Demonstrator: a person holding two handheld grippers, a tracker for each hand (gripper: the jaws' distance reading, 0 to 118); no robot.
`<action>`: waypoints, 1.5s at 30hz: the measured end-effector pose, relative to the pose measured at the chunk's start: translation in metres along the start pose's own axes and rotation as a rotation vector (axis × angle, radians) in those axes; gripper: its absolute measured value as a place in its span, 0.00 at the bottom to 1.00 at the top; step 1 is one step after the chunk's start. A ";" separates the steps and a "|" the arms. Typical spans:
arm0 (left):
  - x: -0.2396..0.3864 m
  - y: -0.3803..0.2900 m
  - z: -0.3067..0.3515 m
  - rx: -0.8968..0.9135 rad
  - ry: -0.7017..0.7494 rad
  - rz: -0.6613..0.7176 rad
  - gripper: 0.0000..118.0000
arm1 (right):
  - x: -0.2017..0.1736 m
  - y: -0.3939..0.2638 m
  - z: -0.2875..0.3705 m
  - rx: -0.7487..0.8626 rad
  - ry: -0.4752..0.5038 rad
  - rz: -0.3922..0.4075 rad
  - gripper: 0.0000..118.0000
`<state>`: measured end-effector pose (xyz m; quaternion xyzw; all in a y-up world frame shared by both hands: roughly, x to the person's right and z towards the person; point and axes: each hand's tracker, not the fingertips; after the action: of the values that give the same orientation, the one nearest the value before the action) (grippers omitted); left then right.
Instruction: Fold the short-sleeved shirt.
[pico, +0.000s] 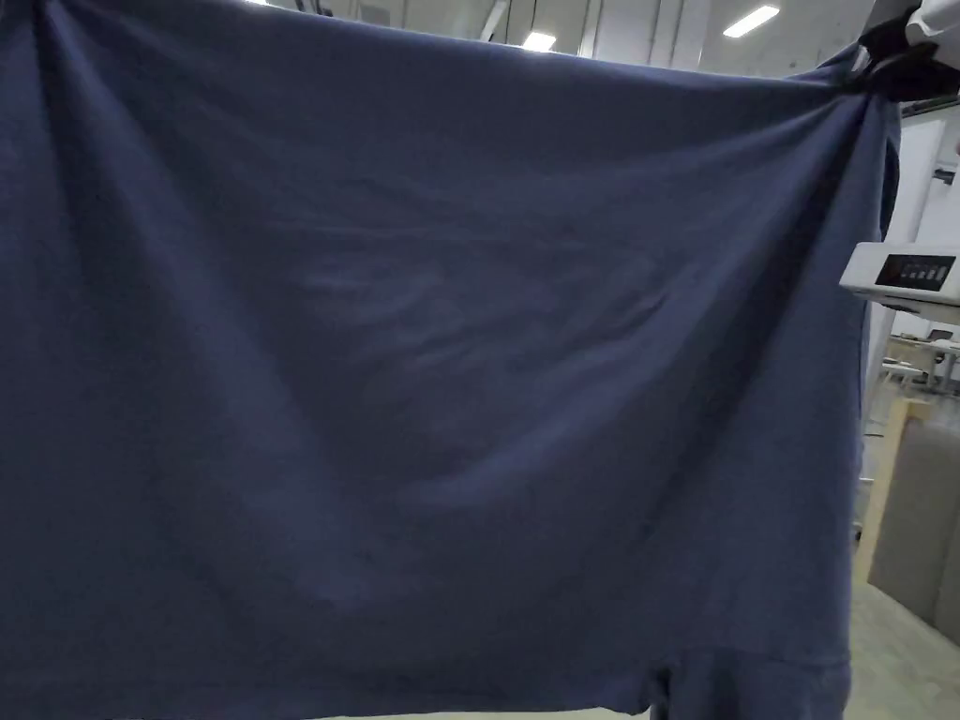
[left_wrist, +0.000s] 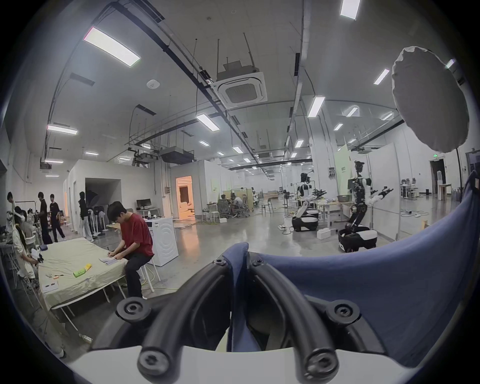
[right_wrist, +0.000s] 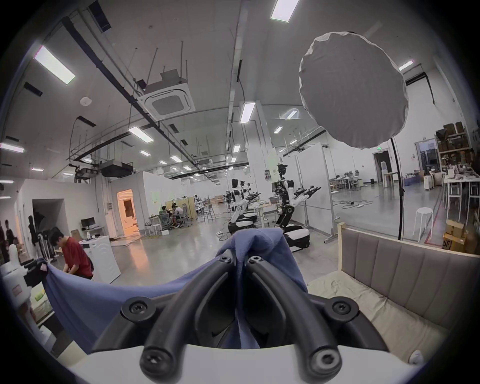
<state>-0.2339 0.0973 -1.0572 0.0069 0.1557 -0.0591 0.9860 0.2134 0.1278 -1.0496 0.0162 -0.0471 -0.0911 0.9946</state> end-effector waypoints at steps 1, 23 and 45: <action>0.006 -0.002 -0.011 -0.002 0.007 0.005 0.08 | -0.002 -0.003 -0.012 0.003 -0.014 -0.005 0.05; 0.062 -0.182 -0.152 -0.251 0.095 -0.016 0.07 | -0.009 -0.165 -0.159 -0.125 -0.033 0.006 0.05; 0.017 -0.421 0.015 -0.712 -0.159 -0.014 0.07 | 0.090 -0.416 0.010 -0.610 0.003 -0.073 0.05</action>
<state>-0.2628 -0.3233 -1.0459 -0.3423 0.0896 -0.0083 0.9353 0.2260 -0.2975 -1.0490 -0.2814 -0.0156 -0.1369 0.9496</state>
